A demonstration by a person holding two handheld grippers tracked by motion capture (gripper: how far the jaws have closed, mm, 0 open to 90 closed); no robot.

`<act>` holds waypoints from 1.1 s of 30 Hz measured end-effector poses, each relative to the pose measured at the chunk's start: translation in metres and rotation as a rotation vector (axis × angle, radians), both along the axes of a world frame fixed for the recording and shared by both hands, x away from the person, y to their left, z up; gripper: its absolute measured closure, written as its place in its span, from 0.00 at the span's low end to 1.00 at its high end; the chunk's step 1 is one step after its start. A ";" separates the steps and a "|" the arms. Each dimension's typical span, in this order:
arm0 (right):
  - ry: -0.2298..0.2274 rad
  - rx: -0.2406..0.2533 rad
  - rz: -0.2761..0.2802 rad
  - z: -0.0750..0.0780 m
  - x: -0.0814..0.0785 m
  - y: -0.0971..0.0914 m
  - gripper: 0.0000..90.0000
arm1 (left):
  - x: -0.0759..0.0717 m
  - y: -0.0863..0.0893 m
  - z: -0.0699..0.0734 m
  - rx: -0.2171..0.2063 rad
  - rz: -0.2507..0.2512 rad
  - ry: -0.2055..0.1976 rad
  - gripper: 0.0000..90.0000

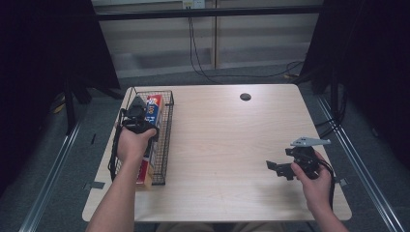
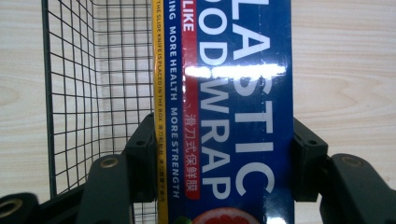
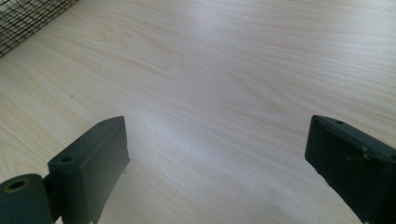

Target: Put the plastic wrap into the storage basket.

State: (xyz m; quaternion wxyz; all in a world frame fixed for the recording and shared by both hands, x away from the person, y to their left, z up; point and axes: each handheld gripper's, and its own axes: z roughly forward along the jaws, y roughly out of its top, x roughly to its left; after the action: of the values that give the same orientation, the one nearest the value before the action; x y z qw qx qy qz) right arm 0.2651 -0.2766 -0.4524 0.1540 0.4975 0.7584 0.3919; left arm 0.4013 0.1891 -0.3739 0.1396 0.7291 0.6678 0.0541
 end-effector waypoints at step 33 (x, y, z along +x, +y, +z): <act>-0.009 0.005 0.005 0.001 0.000 -0.001 0.06 | 0.003 -0.012 -0.007 0.008 0.016 0.030 0.46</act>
State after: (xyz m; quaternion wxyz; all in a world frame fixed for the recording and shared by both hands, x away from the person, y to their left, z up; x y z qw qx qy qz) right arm 0.2652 -0.2771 -0.4512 0.1554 0.4943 0.7580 0.3962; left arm 0.4041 0.1772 -0.3809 0.1260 0.7251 0.6754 0.0470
